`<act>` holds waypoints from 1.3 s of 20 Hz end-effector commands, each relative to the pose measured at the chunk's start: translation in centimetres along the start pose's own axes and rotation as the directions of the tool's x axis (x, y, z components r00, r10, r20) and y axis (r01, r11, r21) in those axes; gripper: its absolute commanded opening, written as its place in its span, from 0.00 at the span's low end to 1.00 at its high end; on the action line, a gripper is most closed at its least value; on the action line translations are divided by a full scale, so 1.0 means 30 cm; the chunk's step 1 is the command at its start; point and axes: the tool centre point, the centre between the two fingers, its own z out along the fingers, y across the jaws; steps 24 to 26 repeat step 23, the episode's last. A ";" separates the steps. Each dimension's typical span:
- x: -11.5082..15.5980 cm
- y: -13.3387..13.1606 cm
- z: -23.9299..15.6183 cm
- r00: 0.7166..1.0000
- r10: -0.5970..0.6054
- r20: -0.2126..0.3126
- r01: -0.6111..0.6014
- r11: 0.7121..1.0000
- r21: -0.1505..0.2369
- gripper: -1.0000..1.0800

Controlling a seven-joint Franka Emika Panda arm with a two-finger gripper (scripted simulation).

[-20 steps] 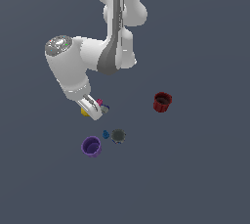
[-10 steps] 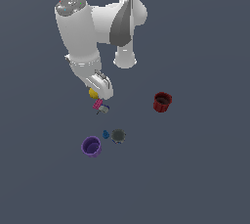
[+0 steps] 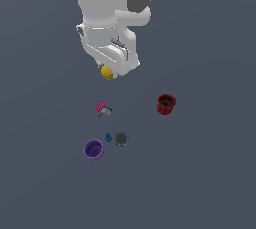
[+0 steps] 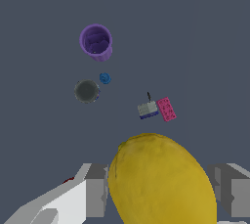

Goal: Pick up a designated object from a clutter of objects.

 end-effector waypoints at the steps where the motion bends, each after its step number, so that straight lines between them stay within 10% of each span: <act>1: -0.050 -0.004 -0.066 1.000 0.000 -0.001 0.000 1.000 -0.001 0.00; 26: -0.225 -0.037 -0.307 1.000 -0.002 0.005 0.002 1.000 0.001 0.00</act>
